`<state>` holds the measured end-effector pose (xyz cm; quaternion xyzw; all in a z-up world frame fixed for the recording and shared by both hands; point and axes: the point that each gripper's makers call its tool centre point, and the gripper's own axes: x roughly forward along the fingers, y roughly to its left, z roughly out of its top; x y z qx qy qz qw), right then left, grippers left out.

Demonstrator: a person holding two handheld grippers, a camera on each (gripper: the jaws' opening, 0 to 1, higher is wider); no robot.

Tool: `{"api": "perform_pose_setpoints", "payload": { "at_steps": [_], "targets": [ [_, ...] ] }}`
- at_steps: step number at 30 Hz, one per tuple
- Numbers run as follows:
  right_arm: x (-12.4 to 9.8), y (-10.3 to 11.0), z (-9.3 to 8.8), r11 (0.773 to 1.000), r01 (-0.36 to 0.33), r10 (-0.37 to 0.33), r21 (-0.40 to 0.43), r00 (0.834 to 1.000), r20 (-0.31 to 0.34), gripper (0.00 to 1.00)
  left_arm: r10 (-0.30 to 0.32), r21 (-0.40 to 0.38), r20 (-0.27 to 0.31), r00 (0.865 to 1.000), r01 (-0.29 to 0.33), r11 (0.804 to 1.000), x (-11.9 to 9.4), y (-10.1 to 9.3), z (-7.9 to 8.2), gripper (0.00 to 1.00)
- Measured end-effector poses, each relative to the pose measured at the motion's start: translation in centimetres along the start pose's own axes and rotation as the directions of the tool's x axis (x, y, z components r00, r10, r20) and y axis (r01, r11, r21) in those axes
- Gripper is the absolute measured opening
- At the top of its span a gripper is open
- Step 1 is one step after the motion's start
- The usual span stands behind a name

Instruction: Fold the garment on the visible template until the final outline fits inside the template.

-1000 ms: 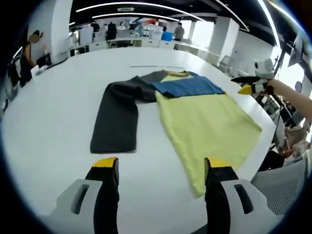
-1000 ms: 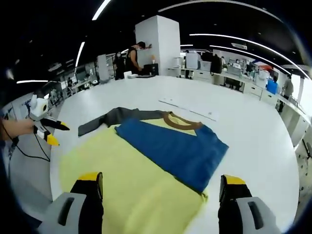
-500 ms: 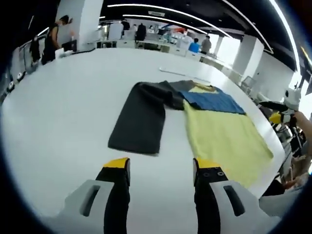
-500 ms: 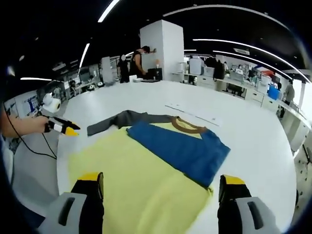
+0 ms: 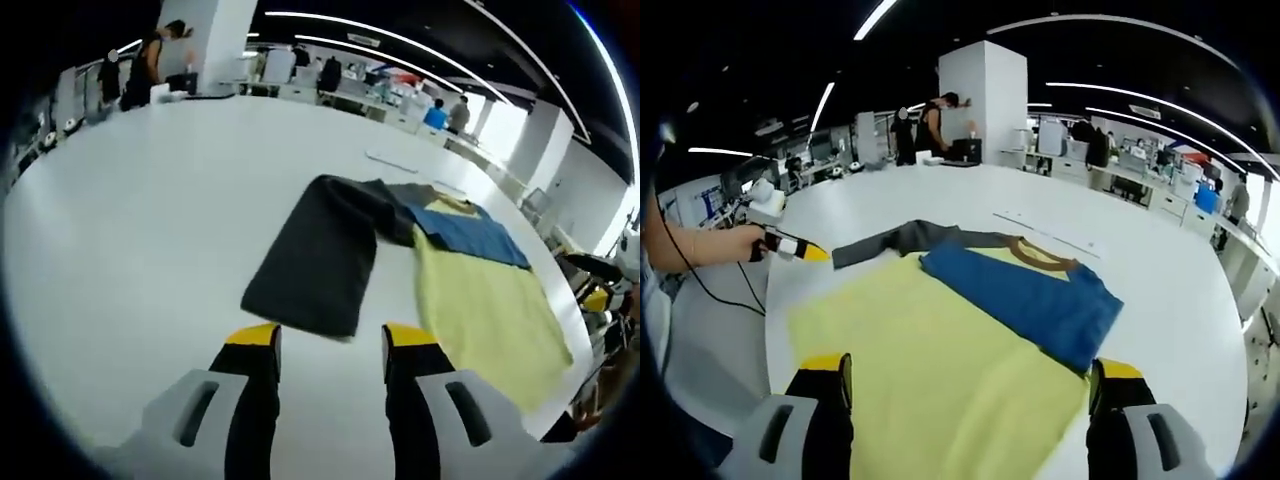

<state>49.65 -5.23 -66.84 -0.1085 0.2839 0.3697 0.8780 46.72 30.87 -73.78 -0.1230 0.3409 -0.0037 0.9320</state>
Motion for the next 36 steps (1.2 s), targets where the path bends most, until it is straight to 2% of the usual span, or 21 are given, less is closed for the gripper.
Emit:
{"api": "perform_pose_setpoints", "payload": {
  "at_steps": [4, 5, 7, 10, 11, 12, 13, 17, 20, 24, 27, 30, 33, 36],
  "targets": [
    [-0.1, 0.1, -0.5, 1.0, 0.019, -0.019, -0.005, 1.0, -0.017, 0.97, 0.033, -0.012, -0.002, 0.999, -0.033, 0.999, 0.5, 0.0, -0.3, 0.37],
    [-0.1, -0.3, -1.3, 0.999, 0.043, -0.044, -0.028, 0.997, -0.056, 0.96, 0.039, -0.008, 0.001, 0.999, -0.039, 0.999, 0.5, 0.0, -0.3, 0.37],
    [0.1, -0.3, -1.4, 0.998, 0.048, -0.05, -0.034, 0.997, -0.054, 0.95, 0.068, 0.018, -0.001, 0.998, -0.068, 0.998, 0.9, 0.2, -0.5, 0.38],
    [0.0, -0.2, -1.6, 0.998, 0.057, -0.056, 0.009, 0.997, -0.059, 0.95, 0.084, -0.008, 0.008, 0.996, -0.084, 0.996, 1.3, 0.2, -0.5, 0.37],
    [-0.1, -0.2, -1.5, 0.998, 0.059, -0.058, 0.012, 0.997, -0.053, 0.95, 0.097, -0.028, -0.018, 0.995, -0.097, 0.995, 1.4, 0.3, -0.9, 0.36],
    [-0.2, -0.2, -1.5, 0.998, 0.062, -0.061, 0.016, 0.997, -0.047, 0.95, 0.106, -0.014, 0.015, 0.994, -0.106, 0.994, 1.6, 0.5, -0.2, 0.36],
    [-0.3, -0.3, -1.4, 0.998, 0.066, -0.065, 0.021, 0.997, -0.041, 0.95, 0.108, -0.031, -0.015, 0.994, -0.109, 0.994, 1.6, 0.3, -0.6, 0.36],
    [-0.6, -0.4, -1.4, 0.997, 0.075, -0.074, 0.032, 0.997, -0.036, 0.95, 0.168, -0.024, -0.024, 0.985, -0.169, 0.985, 1.8, 0.8, -0.7, 0.33],
    [-0.9, -0.5, -1.8, 0.996, 0.085, -0.084, 0.019, 0.995, -0.052, 0.94, 0.211, 0.015, -0.033, 0.977, -0.211, 0.977, 2.0, 0.8, -0.8, 0.32],
    [-1.3, -0.7, -2.6, 0.996, 0.089, -0.089, 0.001, 0.993, -0.082, 0.94, 0.247, 0.012, -0.032, 0.968, -0.247, 0.969, 2.2, 0.9, -0.5, 0.34],
    [-1.6, -0.9, -2.6, 0.995, 0.104, -0.103, 0.001, 0.991, -0.079, 0.94, 0.269, 0.002, -0.029, 0.963, -0.269, 0.963, 2.2, 0.7, -0.3, 0.33],
    [-1.8, -1.4, -2.4, 0.992, 0.129, -0.129, 0.001, 0.989, -0.066, 0.95, 0.266, -0.005, -0.031, 0.964, -0.266, 0.964, 2.4, 0.8, -0.2, 0.3],
    [-2.0, -1.9, -2.2, 0.989, 0.146, -0.146, -0.002, 0.988, -0.057, 0.95, 0.268, -0.009, -0.037, 0.963, -0.268, 0.963, 2.3, 0.9, -0.2, 0.2],
    [-2.1, -2.0, -2.2, 0.988, 0.153, -0.152, 0.004, 0.987, -0.059, 0.94, 0.25, -0.026, -0.029, 0.968, -0.251, 0.968, 2.4, 0.7, -0.3, 0.1]
  ]
}}
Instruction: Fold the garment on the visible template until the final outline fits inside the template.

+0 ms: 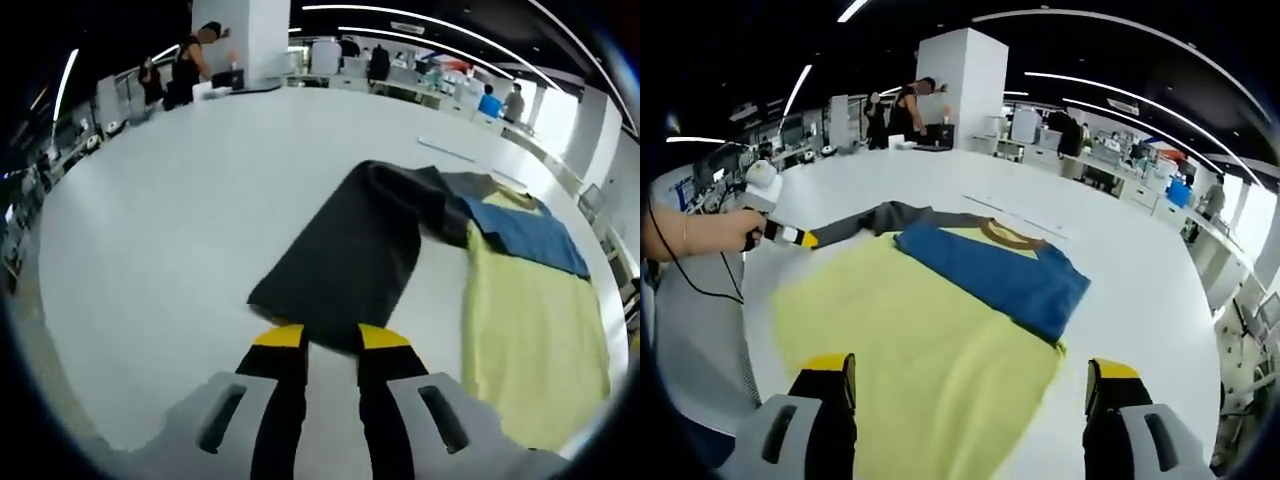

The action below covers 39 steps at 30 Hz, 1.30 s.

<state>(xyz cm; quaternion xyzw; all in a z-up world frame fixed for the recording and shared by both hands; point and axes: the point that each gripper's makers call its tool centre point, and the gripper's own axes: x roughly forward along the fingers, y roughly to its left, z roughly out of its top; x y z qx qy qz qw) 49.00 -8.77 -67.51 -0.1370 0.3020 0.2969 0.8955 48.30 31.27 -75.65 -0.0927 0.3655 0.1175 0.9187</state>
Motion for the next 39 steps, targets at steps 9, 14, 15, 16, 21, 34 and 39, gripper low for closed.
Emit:
{"api": "perform_pose_setpoints", "payload": {
  "at_steps": [9, 14, 15, 16, 21, 34, 39],
  "targets": [
    [-0.1, 0.1, 0.1, 0.999, -0.006, 0.006, 0.031, 1.0, 0.026, 0.94, -0.038, -0.004, -0.005, 0.999, 0.038, 0.999, -0.2, 0.2, 0.1, 0.0],
    [0.1, -0.1, -0.5, 1.0, 0.008, -0.009, 0.017, 1.0, 0.012, 0.93, -0.042, -0.004, 0.008, 0.999, 0.042, 0.999, -0.9, 1.2, 0.4, 0.0],
    [0.1, -0.1, -0.5, 1.0, 0.008, -0.008, 0.015, 1.0, 0.009, 0.92, -0.04, -0.004, 0.012, 0.999, 0.04, 0.999, -1.0, 1.5, 0.5, 0.0],
    [0.1, 0.1, -0.6, 1.0, 0.007, -0.007, 0.012, 1.0, 0.007, 0.92, -0.038, 0.003, 0.015, 0.999, 0.038, 0.999, -1.1, 1.8, 0.6, 0.0],
    [0.1, 0.7, -0.3, 0.999, -0.021, 0.02, 0.04, 0.999, 0.035, 0.93, -0.017, 0.039, 0.028, 0.999, 0.016, 0.999, -1.6, 3.2, 1.0, 0.0],
    [-0.6, 1.2, -0.3, 0.997, -0.049, 0.047, 0.053, 0.998, 0.043, 0.98, -0.031, 0.126, 0.054, 0.998, 0.024, 0.992, -1.7, 7.0, 4.3, 0.0],
    [-0.9, 0.9, -0.3, 0.997, -0.044, 0.041, 0.066, 0.998, 0.046, 0.98, -0.038, 0.19, 0.043, 0.998, 0.029, 0.981, -1.2, 8.1, 5.4, 0.0]
  ]
}}
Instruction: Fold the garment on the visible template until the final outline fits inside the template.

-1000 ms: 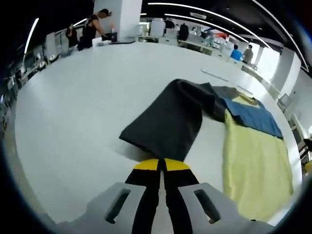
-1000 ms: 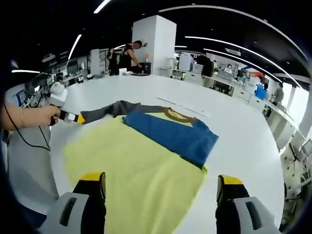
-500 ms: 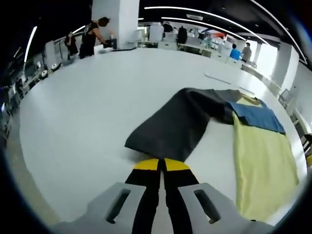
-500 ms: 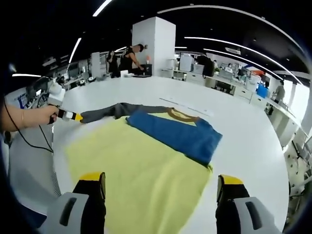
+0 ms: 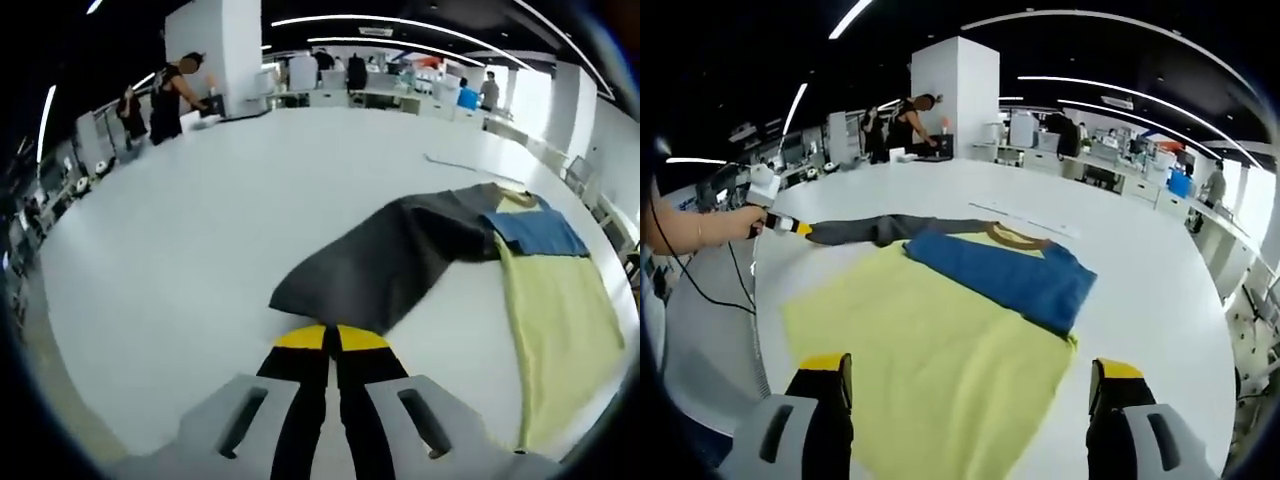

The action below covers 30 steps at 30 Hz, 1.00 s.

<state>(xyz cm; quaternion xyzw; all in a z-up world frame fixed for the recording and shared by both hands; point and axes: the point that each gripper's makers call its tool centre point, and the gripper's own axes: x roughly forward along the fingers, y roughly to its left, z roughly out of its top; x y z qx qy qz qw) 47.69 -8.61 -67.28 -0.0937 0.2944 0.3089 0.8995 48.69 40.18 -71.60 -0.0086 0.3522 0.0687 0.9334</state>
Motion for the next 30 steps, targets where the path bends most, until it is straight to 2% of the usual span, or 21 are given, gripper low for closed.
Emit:
{"api": "perform_pose_setpoints", "payload": {
  "at_steps": [2, 3, 5, 8, 10, 16, 18, 20, 22, 24, 26, 30],
  "targets": [
    [0.0, -0.2, 0.0, 1.0, 0.001, -0.001, 0.005, 1.0, 0.001, 0.98, -0.009, 0.035, 0.001, 1.0, 0.009, 0.999, 0.5, 0.4, 0.2, 0.0],
    [0.0, -0.3, -0.1, 1.0, 0.003, -0.003, 0.007, 1.0, 0.0, 0.98, -0.005, 0.077, -0.011, 1.0, 0.005, 0.997, 0.8, 0.8, 0.1, 0.0],
    [0.1, -0.5, -0.3, 1.0, 0.006, -0.006, 0.005, 1.0, -0.005, 0.98, -0.002, 0.084, -0.031, 1.0, 0.004, 0.996, 1.1, 1.1, -0.1, 0.0],
    [0.0, -0.6, -0.6, 1.0, 0.012, -0.012, -0.014, 1.0, -0.02, 0.98, -0.015, 0.1, -0.022, 1.0, 0.017, 0.995, 1.3, 1.3, 0.2, 0.0],
    [0.0, -0.4, -0.6, 1.0, 0.007, -0.007, -0.007, 1.0, -0.022, 0.99, -0.009, 0.139, -0.037, 0.999, 0.014, 0.99, 1.6, 1.9, 0.3, 0.0],
    [0.0, -0.2, -0.7, 1.0, 0.003, -0.003, -0.009, 1.0, -0.029, 0.99, 0.003, 0.173, -0.071, 0.997, 0.01, 0.985, 2.8, 3.5, 0.2, 0.0],
    [-0.1, -0.1, -0.7, 1.0, 0.0, -0.001, -0.008, 1.0, -0.03, 0.99, 0.006, 0.217, -0.088, 0.996, 0.013, 0.976, 3.1, 3.7, 0.1, 0.0],
    [0.0, 0.0, -0.8, 1.0, -0.002, 0.002, -0.008, 0.999, -0.035, 0.99, -0.007, 0.202, -0.096, 0.995, 0.026, 0.979, 3.2, 3.7, 0.3, 0.0],
    [-0.1, 0.0, -0.9, 1.0, -0.001, 0.001, -0.01, 0.999, -0.041, 0.99, -0.039, 0.137, -0.079, 0.996, 0.05, 0.989, 3.5, 3.5, 0.7, 0.0],
    [-0.1, 0.1, -0.9, 1.0, 0.004, -0.004, -0.006, 0.999, -0.043, 0.99, -0.023, 0.146, -0.089, 0.996, 0.036, 0.989, 3.8, 4.1, 0.8, 0.0],
    [-0.2, 0.0, -0.8, 1.0, 0.004, -0.004, -0.007, 0.999, -0.041, 0.99, 0.018, 0.186, -0.111, 0.994, 0.003, 0.983, 4.1, 5.2, 0.6, 0.0],
    [-0.3, 0.0, -0.9, 1.0, 0.007, -0.007, -0.012, 0.999, -0.042, 0.99, 0.013, 0.151, -0.124, 0.992, 0.006, 0.989, 4.8, 6.0, 0.5, 0.0]
  ]
}}
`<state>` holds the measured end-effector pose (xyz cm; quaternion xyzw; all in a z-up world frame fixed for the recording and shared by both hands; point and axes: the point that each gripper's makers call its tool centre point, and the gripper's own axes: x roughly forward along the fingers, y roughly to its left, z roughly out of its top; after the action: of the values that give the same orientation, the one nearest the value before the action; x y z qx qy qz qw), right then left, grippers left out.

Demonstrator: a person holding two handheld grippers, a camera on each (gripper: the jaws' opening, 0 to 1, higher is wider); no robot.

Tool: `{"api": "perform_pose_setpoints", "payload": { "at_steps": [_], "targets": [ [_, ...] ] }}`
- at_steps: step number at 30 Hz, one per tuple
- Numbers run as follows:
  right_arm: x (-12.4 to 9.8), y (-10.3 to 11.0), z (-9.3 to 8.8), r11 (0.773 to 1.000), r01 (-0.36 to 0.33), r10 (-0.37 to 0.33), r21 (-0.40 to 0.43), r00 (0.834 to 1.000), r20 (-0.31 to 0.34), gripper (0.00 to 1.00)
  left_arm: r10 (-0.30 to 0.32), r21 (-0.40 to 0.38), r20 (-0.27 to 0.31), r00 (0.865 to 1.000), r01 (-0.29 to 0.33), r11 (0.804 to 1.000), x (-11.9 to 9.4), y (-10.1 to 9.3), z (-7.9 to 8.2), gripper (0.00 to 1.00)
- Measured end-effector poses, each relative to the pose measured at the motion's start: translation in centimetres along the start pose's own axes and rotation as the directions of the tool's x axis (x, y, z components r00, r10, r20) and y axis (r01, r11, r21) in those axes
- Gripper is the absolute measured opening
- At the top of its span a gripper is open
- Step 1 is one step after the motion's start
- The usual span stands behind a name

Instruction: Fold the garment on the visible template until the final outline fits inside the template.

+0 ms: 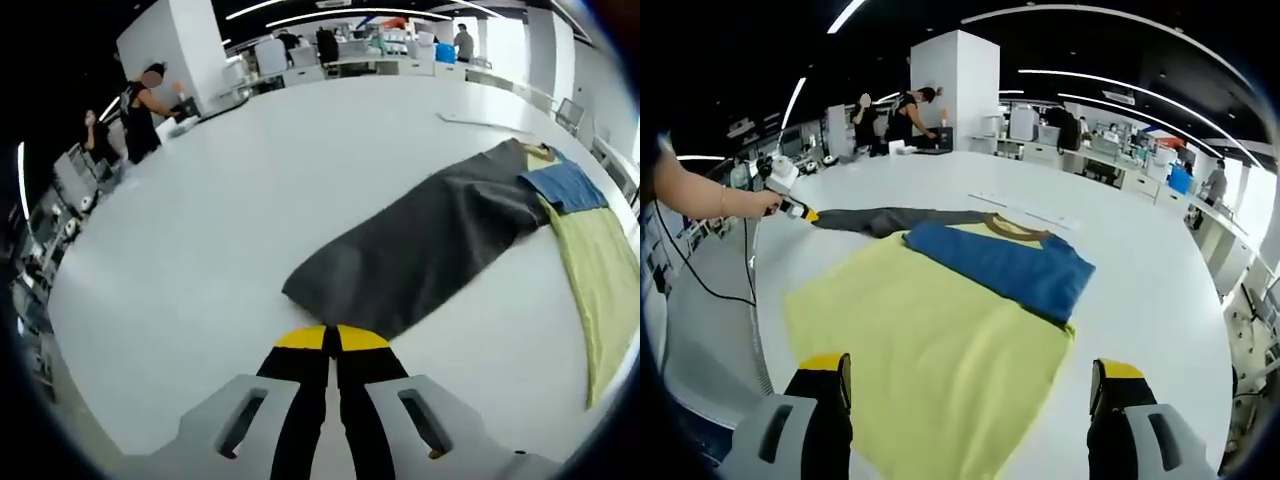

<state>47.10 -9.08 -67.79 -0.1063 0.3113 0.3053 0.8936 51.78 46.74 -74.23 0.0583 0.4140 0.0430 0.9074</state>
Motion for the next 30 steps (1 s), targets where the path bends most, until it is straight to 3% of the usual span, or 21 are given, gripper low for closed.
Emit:
{"api": "perform_pose_setpoints", "payload": {
  "at_steps": [14, 30],
  "targets": [
    [-0.4, -0.2, -0.5, 1.0, 0.012, -0.012, -0.004, 1.0, -0.022, 0.99, -0.007, 0.049, -0.036, 0.999, 0.009, 0.999, 1.8, 1.0, 0.2, 0.0],
    [-0.5, -0.1, -1.0, 1.0, 0.011, -0.01, 0.01, 1.0, -0.021, 0.99, 0.001, 0.03, -0.057, 0.998, 0.0, 1.0, 2.1, 1.5, 0.3, 0.0]
  ]
}}
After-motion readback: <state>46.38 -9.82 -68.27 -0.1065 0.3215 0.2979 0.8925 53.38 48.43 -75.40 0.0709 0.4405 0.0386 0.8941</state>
